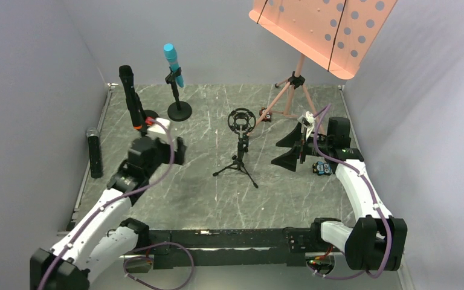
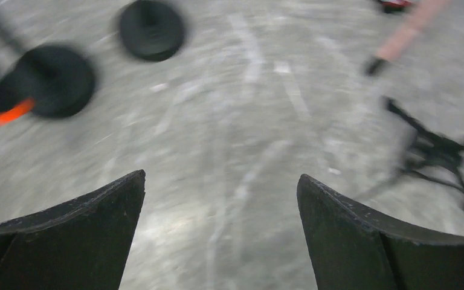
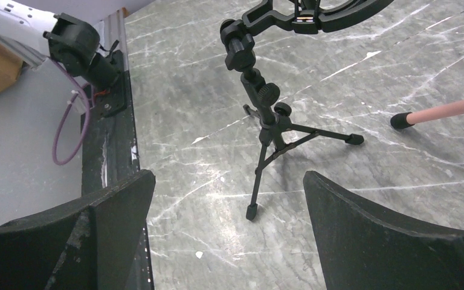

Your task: Attach the microphones to the stand

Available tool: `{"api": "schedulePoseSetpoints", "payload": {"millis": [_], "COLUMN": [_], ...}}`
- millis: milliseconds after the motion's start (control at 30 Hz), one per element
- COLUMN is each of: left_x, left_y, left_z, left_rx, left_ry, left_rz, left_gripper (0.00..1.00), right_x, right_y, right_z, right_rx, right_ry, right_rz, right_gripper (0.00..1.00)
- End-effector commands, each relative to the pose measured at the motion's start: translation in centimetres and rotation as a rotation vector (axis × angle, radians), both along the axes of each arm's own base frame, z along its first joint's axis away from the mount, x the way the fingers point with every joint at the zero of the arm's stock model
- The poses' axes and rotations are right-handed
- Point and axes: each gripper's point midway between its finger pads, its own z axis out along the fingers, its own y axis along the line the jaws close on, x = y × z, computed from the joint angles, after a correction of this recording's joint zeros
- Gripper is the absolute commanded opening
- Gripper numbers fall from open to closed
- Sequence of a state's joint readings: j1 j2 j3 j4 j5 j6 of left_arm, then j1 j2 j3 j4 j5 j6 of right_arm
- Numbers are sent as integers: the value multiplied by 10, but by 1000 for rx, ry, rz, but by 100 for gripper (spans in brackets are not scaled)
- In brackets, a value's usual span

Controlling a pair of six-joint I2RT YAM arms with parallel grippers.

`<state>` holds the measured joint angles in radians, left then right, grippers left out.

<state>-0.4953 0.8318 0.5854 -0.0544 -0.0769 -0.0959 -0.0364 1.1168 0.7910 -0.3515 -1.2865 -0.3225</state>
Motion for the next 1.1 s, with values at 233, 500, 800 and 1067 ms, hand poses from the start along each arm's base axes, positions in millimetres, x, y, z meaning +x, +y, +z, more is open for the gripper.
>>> {"api": "schedulePoseSetpoints", "payload": {"millis": [233, 500, 800, 1067], "left_x": [24, 46, 55, 50], "left_y": [192, 277, 321, 348], "left_z": [-23, -39, -68, -103], "left_rx": [-37, 241, 343, 387], "left_ry": [181, 319, 450, 565], "left_rz": [738, 1066, 1138, 1190], "left_gripper": [99, 97, 96, 91], "right_x": [-6, -5, -1, 1], "right_y": [3, 4, -1, -5], "right_z": [27, 22, 19, 18], "right_rx": [38, 63, 56, 68], "right_ry": [-90, -43, -45, -28], "right_rz": [47, 64, 38, 33], "right_gripper": [100, 100, 100, 100]}}
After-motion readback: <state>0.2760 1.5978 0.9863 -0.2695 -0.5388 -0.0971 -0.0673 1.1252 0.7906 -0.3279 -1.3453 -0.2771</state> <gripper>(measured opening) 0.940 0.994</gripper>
